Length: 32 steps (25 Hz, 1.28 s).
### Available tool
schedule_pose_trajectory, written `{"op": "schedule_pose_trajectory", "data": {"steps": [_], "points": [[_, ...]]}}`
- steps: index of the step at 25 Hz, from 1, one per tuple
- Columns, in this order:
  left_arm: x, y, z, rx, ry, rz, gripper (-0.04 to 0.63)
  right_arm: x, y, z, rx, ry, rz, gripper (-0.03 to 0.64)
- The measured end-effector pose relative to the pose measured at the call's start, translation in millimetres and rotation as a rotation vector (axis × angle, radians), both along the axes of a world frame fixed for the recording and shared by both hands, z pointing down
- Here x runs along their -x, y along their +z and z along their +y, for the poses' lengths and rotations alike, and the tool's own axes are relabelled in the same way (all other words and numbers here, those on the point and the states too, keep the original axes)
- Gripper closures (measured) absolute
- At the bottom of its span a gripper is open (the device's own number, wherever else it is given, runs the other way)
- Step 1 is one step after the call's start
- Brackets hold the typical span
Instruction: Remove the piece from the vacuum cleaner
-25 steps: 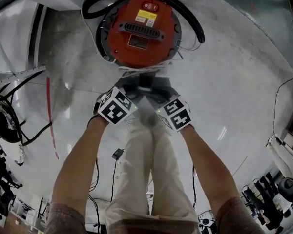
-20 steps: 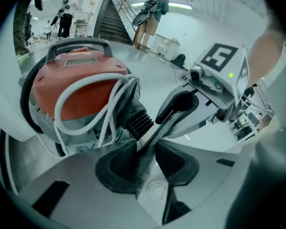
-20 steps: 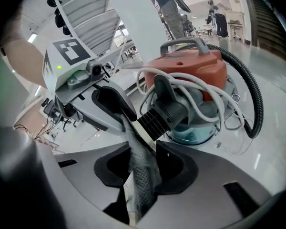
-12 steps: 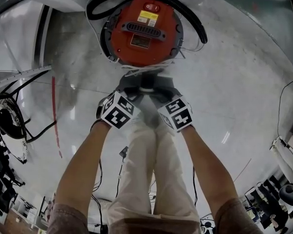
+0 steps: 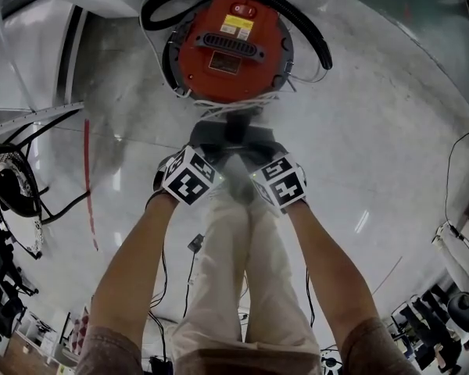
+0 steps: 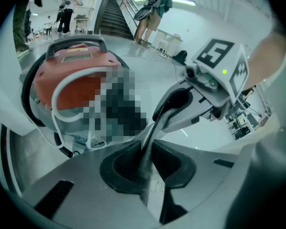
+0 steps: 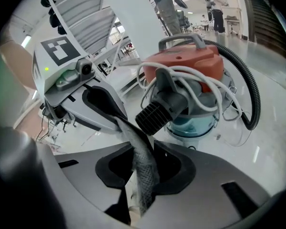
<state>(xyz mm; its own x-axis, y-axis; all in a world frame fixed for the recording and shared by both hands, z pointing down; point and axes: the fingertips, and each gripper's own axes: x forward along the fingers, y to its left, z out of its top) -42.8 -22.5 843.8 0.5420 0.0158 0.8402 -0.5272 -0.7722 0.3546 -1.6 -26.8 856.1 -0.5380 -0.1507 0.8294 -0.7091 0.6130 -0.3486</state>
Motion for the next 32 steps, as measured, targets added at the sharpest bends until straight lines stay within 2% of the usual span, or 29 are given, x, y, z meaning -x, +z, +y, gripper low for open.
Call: {"op": "schedule_pose_trajectory", "data": {"steps": [3, 7, 11, 18, 26, 32], "points": [[-5, -4, 19, 0.01, -0.001, 0.019, 0.534, -4, -3, 18, -0.007, -0.067, 0.021, 0.545], [-11, -23, 20, 0.002, -0.027, 0.049, 0.534, -12, -17, 18, -0.017, -0.064, 0.009, 0.545], [-13, -65, 14, -0.008, -0.024, 0.066, 0.535, -14, -64, 13, -0.035, -0.071, -0.024, 0.548], [-12, -171, -15, -0.074, -0.023, 0.08, 0.534, -15, -172, -12, -0.084, -0.061, -0.091, 0.551], [-22, -322, -44, -0.136, -0.046, 0.137, 0.531, -28, -329, -40, -0.209, -0.051, -0.157, 0.554], [-31, -434, -64, -0.281, -0.003, 0.214, 0.531, -36, -441, -60, -0.359, -0.103, -0.197, 0.56]]}}
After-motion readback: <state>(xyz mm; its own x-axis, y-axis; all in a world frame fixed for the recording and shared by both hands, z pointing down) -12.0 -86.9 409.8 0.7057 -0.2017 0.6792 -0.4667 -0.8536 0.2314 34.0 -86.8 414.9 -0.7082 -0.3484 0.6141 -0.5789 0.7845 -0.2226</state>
